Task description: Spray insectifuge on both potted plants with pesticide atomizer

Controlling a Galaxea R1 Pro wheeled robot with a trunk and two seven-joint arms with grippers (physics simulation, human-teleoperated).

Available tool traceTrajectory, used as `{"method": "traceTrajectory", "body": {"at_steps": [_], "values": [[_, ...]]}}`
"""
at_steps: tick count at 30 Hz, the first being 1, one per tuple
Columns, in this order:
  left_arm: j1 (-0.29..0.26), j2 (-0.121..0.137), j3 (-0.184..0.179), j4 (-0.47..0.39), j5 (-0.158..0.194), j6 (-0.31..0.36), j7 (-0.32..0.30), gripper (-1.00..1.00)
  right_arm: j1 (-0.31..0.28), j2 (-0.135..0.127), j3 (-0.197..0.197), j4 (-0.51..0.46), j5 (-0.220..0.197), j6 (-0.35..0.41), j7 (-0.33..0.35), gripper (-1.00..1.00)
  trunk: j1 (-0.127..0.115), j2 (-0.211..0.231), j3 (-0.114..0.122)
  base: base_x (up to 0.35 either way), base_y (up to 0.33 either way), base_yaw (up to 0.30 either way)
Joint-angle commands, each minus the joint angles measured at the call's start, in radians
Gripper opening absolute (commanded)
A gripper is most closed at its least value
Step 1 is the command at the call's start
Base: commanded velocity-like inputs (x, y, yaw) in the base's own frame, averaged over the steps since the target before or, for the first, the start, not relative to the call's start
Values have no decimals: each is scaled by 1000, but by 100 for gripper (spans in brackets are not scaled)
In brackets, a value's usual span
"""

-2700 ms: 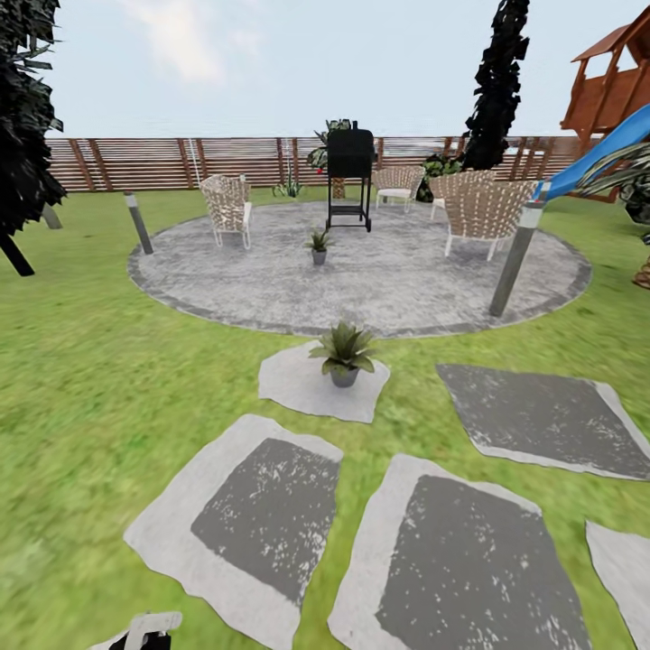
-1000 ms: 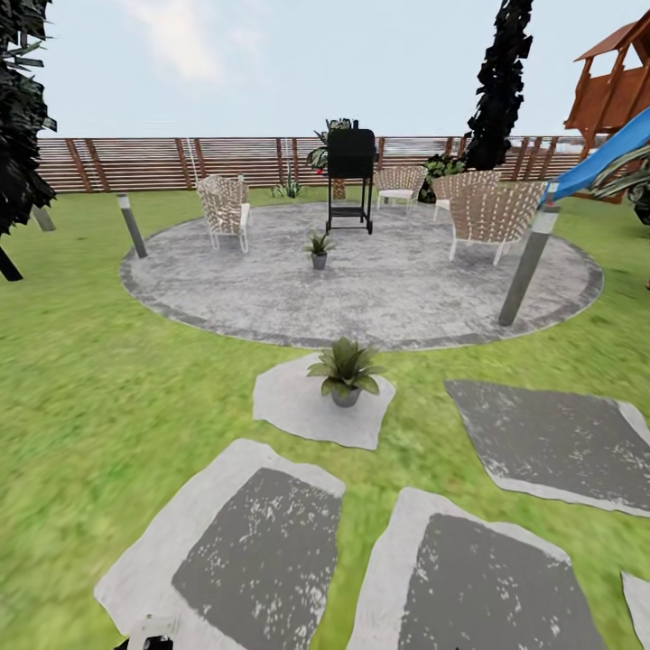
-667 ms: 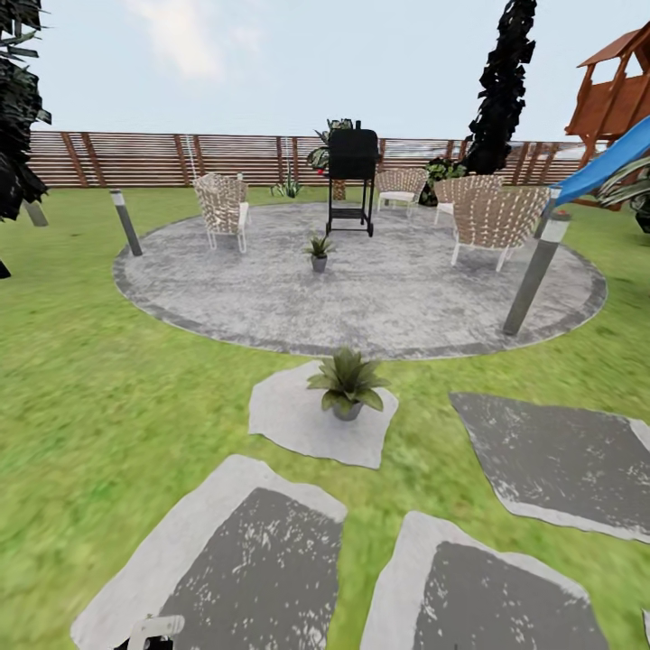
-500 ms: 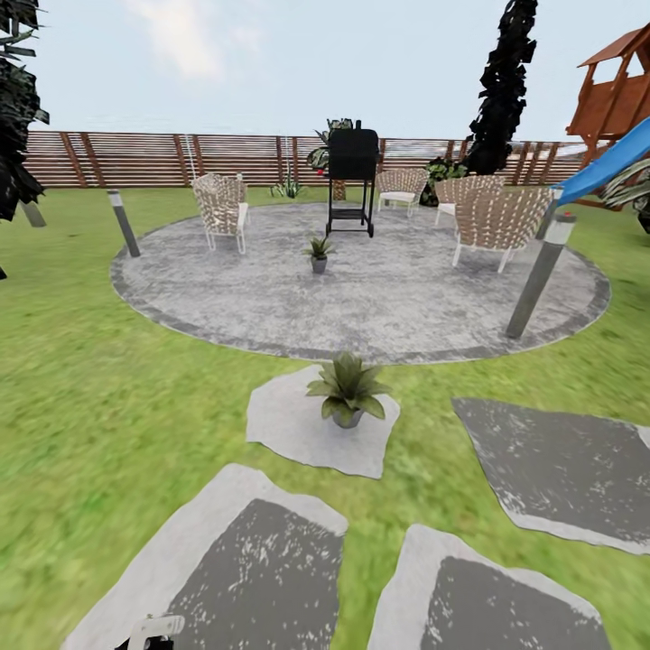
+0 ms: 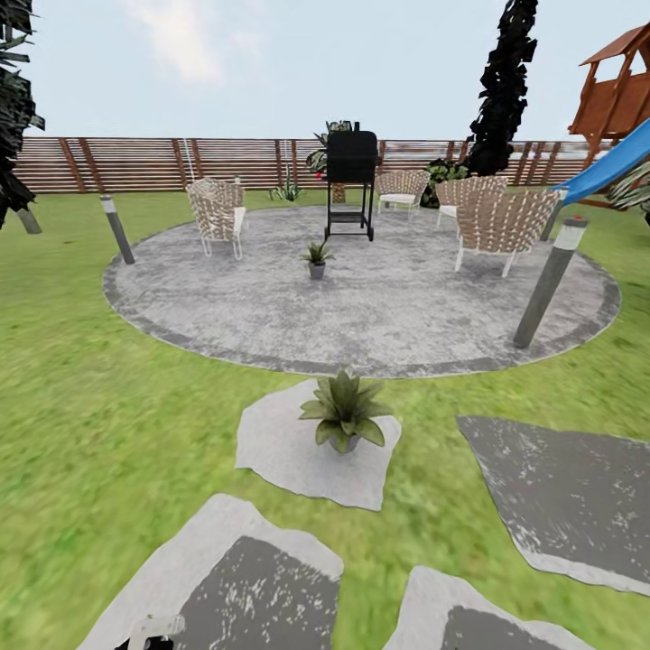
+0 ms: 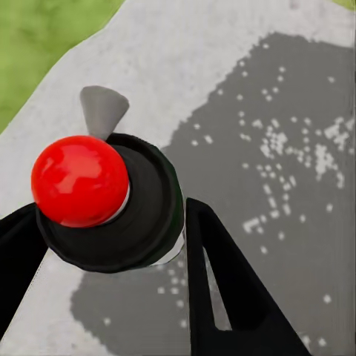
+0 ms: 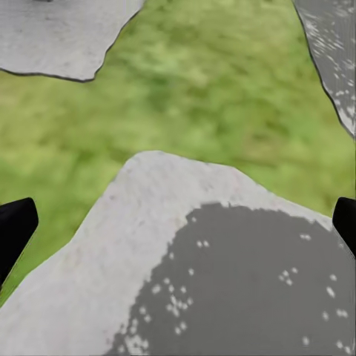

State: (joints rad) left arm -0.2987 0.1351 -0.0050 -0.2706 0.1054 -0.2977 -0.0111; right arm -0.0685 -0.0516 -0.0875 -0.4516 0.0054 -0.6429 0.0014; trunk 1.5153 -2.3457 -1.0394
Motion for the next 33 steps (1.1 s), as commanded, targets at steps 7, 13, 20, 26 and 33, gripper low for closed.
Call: {"method": "traceTrajectory", "body": {"at_steps": [7, 13, 20, 26, 33], "values": [[0, 1, -1, 0, 8, -3, -1, -100, -1, 1, -1, 1, 1, -3, 0, 100, 0, 0, -1, 298, -115, 0], [0, 1, -1, 1, 8, -4, -1, -100, -1, 1, -1, 2, 2, -3, 0, 100, 0, 0, -1, 216, -76, 0], [0, 1, -1, 1, 8, -3, -1, -100, -1, 1, 0, 2, 2, -3, 0, 100, 0, 0, -1, 174, -23, 0], [0, 1, -1, 1, 8, -3, -1, -100, -1, 1, 0, 3, 2, -3, 0, 100, 0, 0, -1, 223, -140, 0], [0, 1, -1, 0, 8, -5, -1, -100, -1, 1, 2, 7, 3, -3, 2, 100, 0, 0, -1, 227, -161, 0]]}}
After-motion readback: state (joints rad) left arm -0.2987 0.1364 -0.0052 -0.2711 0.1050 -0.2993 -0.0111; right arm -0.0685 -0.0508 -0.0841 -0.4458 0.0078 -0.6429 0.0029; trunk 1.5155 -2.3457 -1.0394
